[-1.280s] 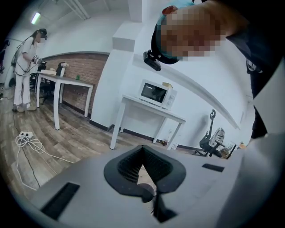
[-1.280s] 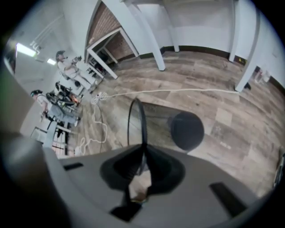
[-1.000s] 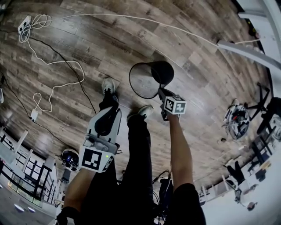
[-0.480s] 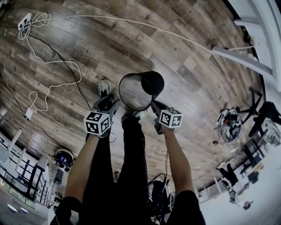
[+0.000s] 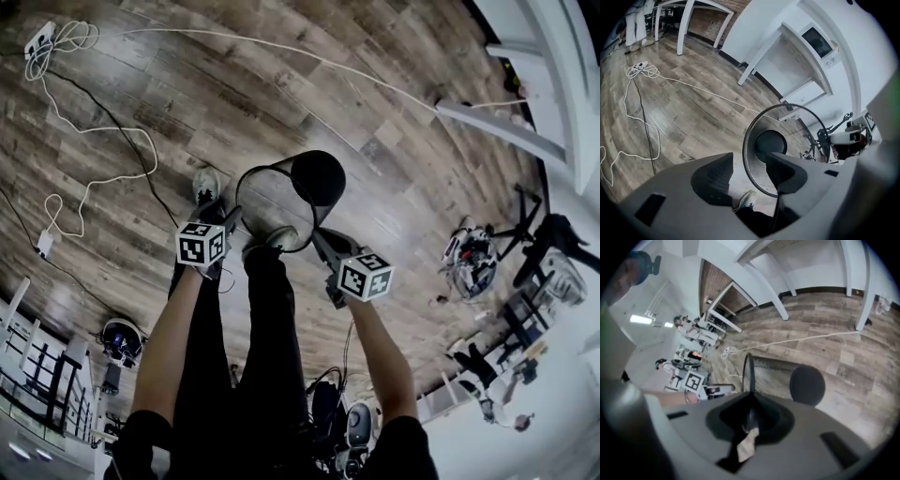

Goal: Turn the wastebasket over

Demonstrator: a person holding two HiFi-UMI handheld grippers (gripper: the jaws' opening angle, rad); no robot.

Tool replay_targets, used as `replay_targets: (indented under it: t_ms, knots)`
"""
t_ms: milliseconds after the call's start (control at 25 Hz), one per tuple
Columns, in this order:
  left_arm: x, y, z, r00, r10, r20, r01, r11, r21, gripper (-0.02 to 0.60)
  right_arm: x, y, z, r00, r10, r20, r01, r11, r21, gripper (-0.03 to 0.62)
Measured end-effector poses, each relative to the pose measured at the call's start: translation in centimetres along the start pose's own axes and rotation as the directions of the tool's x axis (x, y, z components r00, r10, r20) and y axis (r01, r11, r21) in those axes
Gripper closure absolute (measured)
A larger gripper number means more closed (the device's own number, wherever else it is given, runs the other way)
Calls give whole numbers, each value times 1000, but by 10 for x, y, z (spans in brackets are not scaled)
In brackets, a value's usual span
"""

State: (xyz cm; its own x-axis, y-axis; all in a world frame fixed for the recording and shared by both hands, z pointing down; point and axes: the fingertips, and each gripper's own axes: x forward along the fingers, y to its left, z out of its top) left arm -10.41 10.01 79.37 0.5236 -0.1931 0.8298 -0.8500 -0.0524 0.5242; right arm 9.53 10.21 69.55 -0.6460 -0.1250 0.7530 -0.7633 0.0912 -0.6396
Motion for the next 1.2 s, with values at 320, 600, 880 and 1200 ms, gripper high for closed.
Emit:
replay_targets:
  t_ms: [320, 600, 880, 1200]
  knots:
    - [5, -6, -9, 997, -60, -53, 60, 998, -2, 348, -24, 27, 10, 998, 58, 17, -57, 998, -17, 543]
    - [10, -5, -12, 997, -64, -51, 60, 995, -74, 517, -25, 27, 0, 996, 85, 22, -85, 996, -8, 543]
    - [9, -7, -21, 996, -55, -67, 51, 997, -65, 526, -16, -7, -22, 997, 76, -3, -76, 997, 25, 543]
    - [7, -4, -28, 998, 6, -66, -8, 1000, -22, 531, 11, -51, -52, 999, 25, -39, -22, 997, 69, 542]
